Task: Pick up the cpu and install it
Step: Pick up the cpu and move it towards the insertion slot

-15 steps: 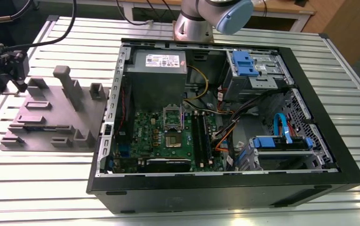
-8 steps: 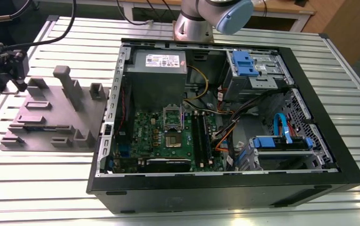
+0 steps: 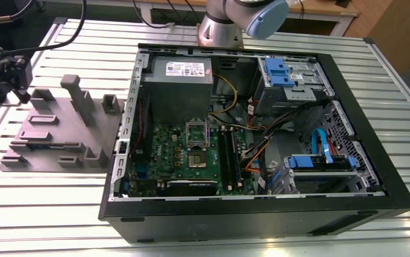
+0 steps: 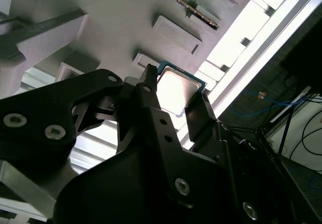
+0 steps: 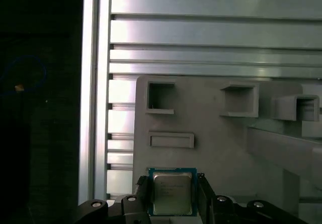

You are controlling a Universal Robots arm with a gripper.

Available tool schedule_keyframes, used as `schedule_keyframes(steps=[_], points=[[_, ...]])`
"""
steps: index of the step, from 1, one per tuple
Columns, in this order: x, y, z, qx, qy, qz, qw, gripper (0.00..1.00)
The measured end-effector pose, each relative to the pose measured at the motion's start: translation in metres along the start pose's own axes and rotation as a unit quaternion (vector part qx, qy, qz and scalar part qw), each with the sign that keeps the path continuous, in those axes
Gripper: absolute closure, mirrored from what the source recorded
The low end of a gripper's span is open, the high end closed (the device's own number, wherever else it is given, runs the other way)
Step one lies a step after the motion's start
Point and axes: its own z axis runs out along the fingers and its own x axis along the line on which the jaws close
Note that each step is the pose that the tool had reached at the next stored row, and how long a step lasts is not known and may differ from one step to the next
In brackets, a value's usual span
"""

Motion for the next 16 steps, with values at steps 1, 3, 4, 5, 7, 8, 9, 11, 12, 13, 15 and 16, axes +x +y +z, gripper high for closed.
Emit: schedule_keyframes(steps=[1,3,4,5,7,8,9,11,12,13,15,16], points=[[0.0000,0.0000,-0.0006,-0.0001,-0.0001,0.000,1.00000,0.53],[0.0000,0.0002,-0.0022,-0.0001,-0.0001,0.000,1.00000,0.53],[0.0000,0.0002,-0.0034,0.0000,-0.0001,0.000,1.00000,0.53],[0.0000,0.0002,-0.0048,0.0000,-0.0001,0.000,1.00000,0.53],[0.0000,0.0003,-0.0075,-0.0001,-0.0001,0.000,1.00000,0.53],[0.0000,0.0003,-0.0085,-0.0001,-0.0001,0.000,1.00000,0.53],[0.0000,0.0003,-0.0095,-0.0001,-0.0001,0.000,1.00000,0.53],[0.0000,0.0004,-0.0112,0.0000,-0.0001,0.000,1.00000,0.53],[0.0000,0.0004,-0.0117,-0.0001,-0.0001,0.000,1.00000,0.53],[0.0000,0.0004,-0.0120,-0.0001,-0.0002,0.000,1.00000,0.53],[-0.0001,0.0004,-0.0129,-0.0001,-0.0001,0.001,1.00000,0.53],[-0.0001,0.0004,-0.0133,-0.0001,-0.0001,0.001,1.00000,0.53]])
